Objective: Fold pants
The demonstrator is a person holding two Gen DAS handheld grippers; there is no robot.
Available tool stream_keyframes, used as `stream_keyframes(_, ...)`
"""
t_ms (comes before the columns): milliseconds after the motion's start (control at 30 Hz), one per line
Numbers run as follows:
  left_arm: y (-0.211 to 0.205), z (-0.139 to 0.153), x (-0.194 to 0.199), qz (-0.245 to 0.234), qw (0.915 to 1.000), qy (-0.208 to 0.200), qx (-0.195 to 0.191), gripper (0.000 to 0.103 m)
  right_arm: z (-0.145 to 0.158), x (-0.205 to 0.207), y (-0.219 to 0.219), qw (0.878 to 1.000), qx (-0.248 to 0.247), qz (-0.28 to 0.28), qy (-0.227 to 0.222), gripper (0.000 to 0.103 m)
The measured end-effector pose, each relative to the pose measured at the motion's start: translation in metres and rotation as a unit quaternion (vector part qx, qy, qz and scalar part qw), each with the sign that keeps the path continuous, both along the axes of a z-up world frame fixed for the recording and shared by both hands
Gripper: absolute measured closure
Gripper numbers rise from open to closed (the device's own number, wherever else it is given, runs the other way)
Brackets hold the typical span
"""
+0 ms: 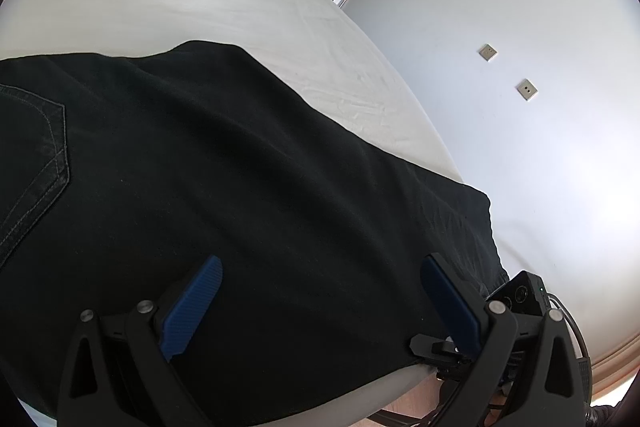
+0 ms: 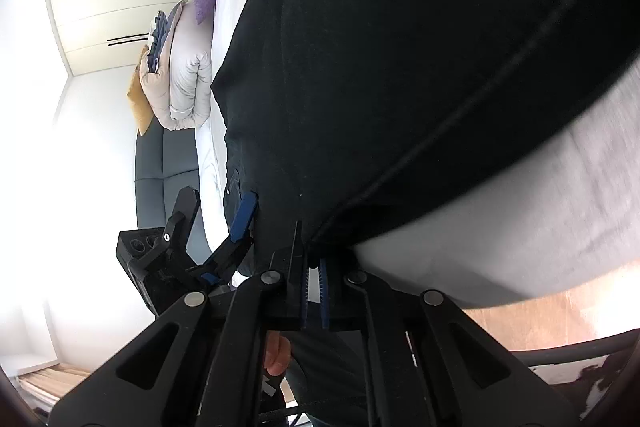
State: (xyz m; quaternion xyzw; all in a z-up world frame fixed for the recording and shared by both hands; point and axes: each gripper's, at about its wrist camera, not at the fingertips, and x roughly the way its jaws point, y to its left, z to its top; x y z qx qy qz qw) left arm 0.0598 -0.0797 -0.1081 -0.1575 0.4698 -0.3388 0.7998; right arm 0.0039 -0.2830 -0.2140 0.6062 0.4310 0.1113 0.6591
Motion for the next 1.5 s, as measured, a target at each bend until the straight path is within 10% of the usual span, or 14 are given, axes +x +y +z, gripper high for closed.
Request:
stream_keyframes(433,-0.014,0.011,0.0,-0.005,0.9999,-0.016,0.0,0.002,0.052,-0.055,-0.058,0.997,-0.033,-0.056,-0.045,0.085)
stream_keyframes(567,-0.044,0.02,0.002,-0.039,0.9987,-0.032,0.003,0.002,0.066,-0.104,-0.117,0.98,-0.058,-0.186,-0.042,0.004)
stream_keyframes(767,-0.086,0.013,0.008,-0.078,0.9964,-0.029,0.013,0.002,0.056,-0.138,-0.159,0.96,-0.043,-0.274,-0.033,0.006)
stream_keyframes(1500,-0.09,-0.01,0.005,-0.091,0.9949,-0.002,0.044,0.002,0.03,-0.13,-0.187,0.945,-0.025,-0.312,-0.091,0.036)
